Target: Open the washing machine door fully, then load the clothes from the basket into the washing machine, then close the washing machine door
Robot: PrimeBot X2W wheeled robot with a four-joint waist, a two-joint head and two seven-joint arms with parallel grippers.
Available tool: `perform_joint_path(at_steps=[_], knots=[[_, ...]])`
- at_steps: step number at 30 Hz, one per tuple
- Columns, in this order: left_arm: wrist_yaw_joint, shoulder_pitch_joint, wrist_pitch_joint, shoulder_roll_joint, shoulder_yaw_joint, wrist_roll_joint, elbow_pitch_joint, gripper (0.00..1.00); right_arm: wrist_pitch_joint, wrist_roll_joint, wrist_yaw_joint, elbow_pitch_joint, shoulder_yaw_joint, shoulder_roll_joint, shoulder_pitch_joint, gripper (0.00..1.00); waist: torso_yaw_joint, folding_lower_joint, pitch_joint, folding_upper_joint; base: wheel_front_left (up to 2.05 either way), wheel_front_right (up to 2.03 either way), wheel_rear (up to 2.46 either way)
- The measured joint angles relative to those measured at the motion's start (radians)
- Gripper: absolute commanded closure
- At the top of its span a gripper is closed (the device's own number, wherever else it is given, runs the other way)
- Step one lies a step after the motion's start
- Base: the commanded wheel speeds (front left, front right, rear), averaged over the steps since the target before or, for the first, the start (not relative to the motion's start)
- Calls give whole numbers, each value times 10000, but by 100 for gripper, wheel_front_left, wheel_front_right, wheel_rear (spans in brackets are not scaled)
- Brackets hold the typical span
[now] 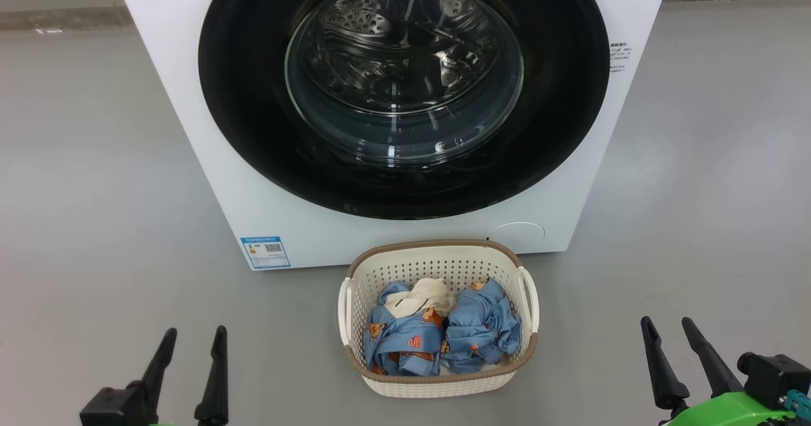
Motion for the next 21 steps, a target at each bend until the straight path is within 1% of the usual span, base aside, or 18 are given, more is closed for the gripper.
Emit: perform_joint_path(at_steps=[21], knots=[[-2, 0, 0, -4, 86, 107, 263, 0, 0, -245, -2, -10, -38, 38, 17, 0, 14, -1, 61, 0, 0, 0, 0]])
